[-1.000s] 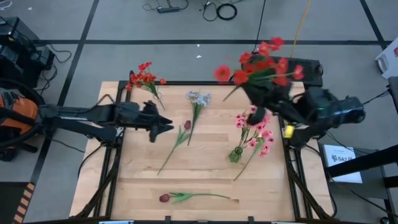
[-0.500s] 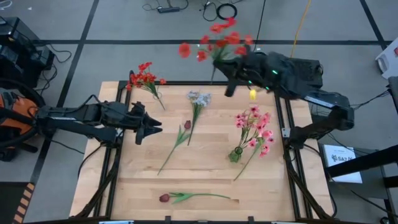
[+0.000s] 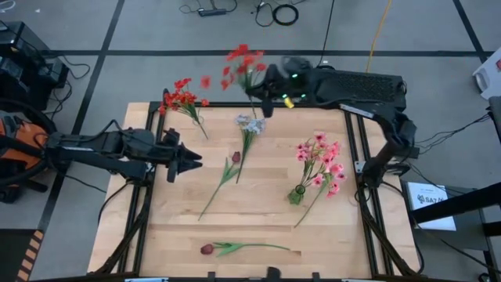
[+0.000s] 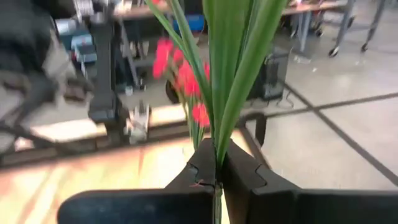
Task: Sort flowers into vase by color
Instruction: Put the red flowers into the transparent vase
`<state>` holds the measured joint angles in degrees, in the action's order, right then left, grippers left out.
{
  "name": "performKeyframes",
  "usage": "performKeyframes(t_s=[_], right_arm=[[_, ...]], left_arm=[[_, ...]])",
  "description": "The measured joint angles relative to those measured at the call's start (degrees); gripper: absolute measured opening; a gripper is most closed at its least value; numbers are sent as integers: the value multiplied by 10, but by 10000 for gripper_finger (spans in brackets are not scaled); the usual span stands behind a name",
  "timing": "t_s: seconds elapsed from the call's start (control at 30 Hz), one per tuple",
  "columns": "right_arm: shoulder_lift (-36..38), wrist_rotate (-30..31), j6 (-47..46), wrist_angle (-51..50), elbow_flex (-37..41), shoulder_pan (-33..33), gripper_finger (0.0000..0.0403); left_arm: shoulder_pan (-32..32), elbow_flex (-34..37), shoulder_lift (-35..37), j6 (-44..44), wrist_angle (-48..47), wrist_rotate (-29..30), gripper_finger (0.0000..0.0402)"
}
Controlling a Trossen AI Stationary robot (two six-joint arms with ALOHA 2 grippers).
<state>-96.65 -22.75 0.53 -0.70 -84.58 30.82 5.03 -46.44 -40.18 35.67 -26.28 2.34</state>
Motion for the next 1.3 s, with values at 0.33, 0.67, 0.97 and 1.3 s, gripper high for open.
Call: performKeyframes(t_s=[0.33, 0.67, 0.97, 1.3], right_arm=[[-116, -114, -16, 154, 0, -16, 0], [-218, -82, -109, 587, 0, -50, 0], [-315, -57, -62, 670, -70, -74, 0], [-355, -53, -11, 492, -168, -72, 0]], left_arm=[[0, 0, 56, 14, -2, 1, 171], [0, 0, 78, 15, -3, 5, 171], [0, 0, 78, 15, -8, 5, 171], [0, 0, 79, 15, -35, 5, 171]])
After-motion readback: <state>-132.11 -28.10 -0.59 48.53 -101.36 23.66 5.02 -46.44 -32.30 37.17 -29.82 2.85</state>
